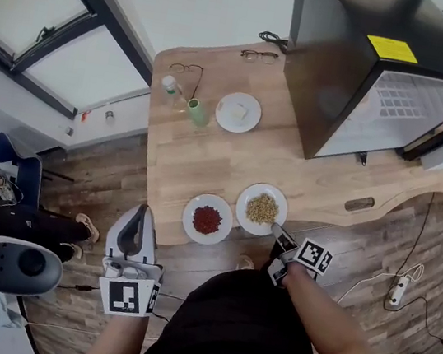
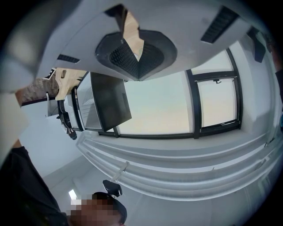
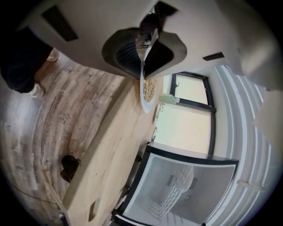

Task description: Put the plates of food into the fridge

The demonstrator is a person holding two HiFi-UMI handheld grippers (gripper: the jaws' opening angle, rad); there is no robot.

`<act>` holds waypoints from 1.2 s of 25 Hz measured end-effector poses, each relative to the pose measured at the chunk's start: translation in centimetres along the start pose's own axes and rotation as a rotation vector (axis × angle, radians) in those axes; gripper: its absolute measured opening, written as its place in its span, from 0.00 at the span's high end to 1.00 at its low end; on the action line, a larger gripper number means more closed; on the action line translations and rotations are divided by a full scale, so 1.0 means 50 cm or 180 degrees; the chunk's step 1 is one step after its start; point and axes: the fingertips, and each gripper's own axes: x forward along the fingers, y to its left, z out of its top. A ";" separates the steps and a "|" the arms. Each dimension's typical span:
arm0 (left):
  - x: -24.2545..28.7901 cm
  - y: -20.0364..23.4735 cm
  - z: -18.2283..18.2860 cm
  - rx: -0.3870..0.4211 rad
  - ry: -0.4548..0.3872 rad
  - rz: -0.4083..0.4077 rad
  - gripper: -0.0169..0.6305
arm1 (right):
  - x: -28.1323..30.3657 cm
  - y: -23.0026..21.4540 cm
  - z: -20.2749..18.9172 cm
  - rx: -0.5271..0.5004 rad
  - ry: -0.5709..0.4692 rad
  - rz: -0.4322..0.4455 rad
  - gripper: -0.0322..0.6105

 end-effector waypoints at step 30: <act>0.218 -0.184 0.068 -0.0265 -0.0165 -0.0763 0.97 | -0.207 0.156 0.248 0.0006 -0.0844 0.0323 0.90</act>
